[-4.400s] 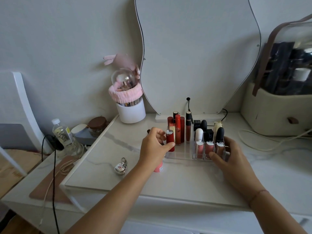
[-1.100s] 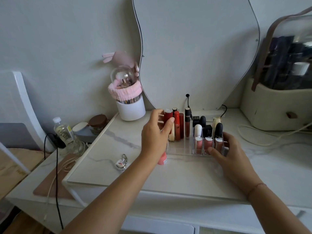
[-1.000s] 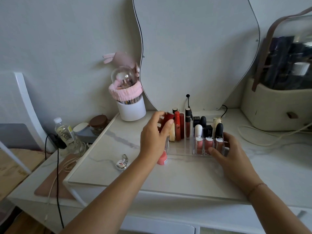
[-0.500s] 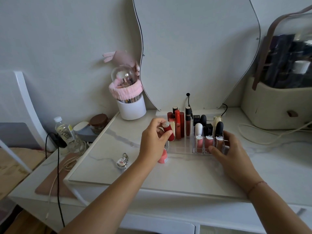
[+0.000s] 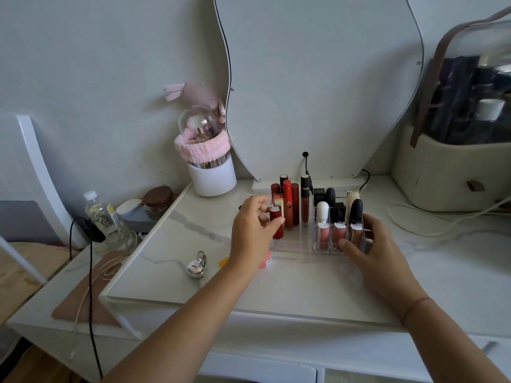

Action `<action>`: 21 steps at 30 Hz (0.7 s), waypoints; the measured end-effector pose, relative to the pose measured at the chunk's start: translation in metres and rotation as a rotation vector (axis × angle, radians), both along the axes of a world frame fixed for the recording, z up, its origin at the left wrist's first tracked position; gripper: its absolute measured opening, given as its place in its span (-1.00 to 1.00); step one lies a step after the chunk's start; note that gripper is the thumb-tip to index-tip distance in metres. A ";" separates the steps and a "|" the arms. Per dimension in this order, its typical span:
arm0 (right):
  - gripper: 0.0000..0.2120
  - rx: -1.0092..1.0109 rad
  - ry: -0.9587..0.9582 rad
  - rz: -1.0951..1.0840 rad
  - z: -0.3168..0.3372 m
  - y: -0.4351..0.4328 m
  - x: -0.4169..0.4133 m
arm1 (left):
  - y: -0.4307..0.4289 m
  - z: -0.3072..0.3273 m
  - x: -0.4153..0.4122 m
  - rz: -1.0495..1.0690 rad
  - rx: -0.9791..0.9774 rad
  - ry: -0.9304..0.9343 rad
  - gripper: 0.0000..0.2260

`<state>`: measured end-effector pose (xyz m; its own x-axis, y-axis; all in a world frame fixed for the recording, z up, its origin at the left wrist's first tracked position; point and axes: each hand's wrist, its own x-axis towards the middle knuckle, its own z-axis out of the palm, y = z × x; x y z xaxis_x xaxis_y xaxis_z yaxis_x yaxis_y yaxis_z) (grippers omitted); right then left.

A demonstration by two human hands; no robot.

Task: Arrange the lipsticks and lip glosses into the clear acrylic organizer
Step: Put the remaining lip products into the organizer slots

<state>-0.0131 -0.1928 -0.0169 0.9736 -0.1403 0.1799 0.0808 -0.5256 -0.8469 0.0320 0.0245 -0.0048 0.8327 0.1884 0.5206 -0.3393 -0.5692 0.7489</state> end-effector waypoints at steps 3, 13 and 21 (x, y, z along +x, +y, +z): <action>-0.40 0.000 0.001 0.002 0.000 0.000 0.000 | 0.005 0.000 -0.001 -0.011 0.008 -0.009 -0.64; -0.40 -0.001 0.007 0.001 0.000 0.000 0.002 | 0.082 0.010 0.059 0.210 0.086 0.399 -0.75; -0.40 0.004 0.006 0.002 -0.001 -0.001 0.003 | 0.076 -0.003 0.089 0.202 0.189 0.564 -0.62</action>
<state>-0.0103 -0.1933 -0.0180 0.9749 -0.1393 0.1737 0.0768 -0.5218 -0.8496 0.1206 0.1006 -0.0075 0.9465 0.3186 0.0512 0.2070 -0.7211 0.6612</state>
